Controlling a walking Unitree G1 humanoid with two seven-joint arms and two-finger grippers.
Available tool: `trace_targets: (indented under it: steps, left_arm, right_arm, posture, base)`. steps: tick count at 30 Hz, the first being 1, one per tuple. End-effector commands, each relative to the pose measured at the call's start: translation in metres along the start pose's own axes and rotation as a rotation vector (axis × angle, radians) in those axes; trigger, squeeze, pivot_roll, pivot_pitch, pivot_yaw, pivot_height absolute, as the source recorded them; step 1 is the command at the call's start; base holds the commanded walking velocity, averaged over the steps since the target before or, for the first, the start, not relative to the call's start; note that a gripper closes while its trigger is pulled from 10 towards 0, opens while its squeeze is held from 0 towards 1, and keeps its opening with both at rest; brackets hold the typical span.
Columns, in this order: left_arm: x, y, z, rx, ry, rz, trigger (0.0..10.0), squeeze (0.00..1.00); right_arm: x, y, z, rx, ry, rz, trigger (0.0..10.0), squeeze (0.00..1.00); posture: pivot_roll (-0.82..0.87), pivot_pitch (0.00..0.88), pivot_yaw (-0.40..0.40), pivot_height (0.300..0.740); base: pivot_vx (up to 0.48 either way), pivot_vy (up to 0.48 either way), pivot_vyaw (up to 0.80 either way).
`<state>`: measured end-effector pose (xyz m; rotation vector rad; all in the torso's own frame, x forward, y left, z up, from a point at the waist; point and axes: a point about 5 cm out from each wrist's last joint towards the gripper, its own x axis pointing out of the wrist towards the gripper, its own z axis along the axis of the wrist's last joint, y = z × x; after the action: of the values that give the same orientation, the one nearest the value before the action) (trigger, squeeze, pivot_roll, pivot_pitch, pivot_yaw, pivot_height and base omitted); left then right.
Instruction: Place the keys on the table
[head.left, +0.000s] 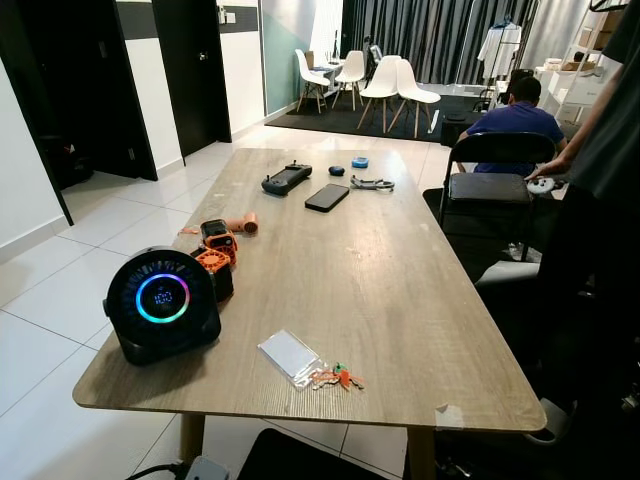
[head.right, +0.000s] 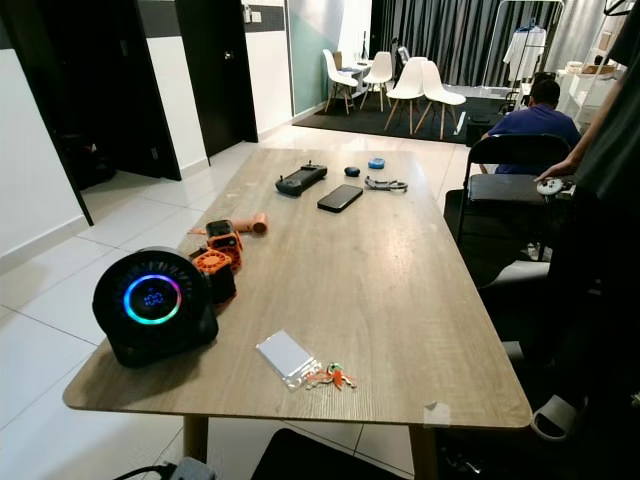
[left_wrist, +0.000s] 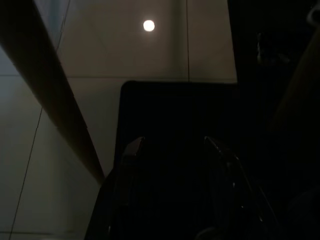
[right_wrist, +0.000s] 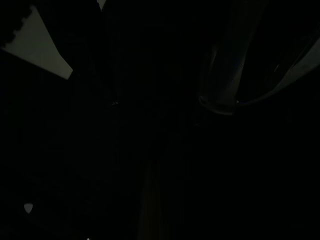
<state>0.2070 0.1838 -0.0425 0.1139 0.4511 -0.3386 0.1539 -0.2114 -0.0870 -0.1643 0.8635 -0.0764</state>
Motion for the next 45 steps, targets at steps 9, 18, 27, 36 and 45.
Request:
trace_targets:
  steps: [9,18,27,36,45]
  left_arm:
    - [-0.025,0.006,0.018,0.078,-0.201,-0.245,10.0,0.0]
    - [-0.037,-0.008,0.033,0.142,-0.256,-0.481,10.0,0.0]
    - [-0.049,-0.023,0.054,0.152,-0.322,-0.658,10.0,0.0]
    - [-0.039,-0.028,0.075,0.148,-0.395,-0.665,10.0,0.0]
    - [-0.04,-0.031,0.114,0.095,-0.511,-0.703,10.0,0.0]
  right_arm:
    - [-0.002,-0.012,0.019,-0.037,-0.162,0.109,10.0,0.0]
    - [-0.008,-0.016,0.039,-0.151,-0.335,0.225,10.0,0.0]
    - [-0.026,0.001,0.063,-0.245,-0.521,0.503,10.0,0.0]
    - [-0.036,0.028,0.083,-0.344,-0.58,0.708,10.0,0.0]
    - [-0.067,0.046,0.135,-0.294,-0.746,0.914,10.0,0.0]
  posture:
    - [0.01,0.03,0.012,0.74]
    - [0.01,0.039,0.017,0.74]
    - [0.01,0.047,0.022,0.74]
    - [0.0,0.044,0.023,0.74]
    - [0.01,0.04,0.022,0.74]
  base:
    - [0.0,0.0,0.0]
    - [0.0,0.0,0.0]
    - [0.0,0.0,0.0]
    - [0.0,0.0,0.0]
    - [0.0,0.0,0.0]
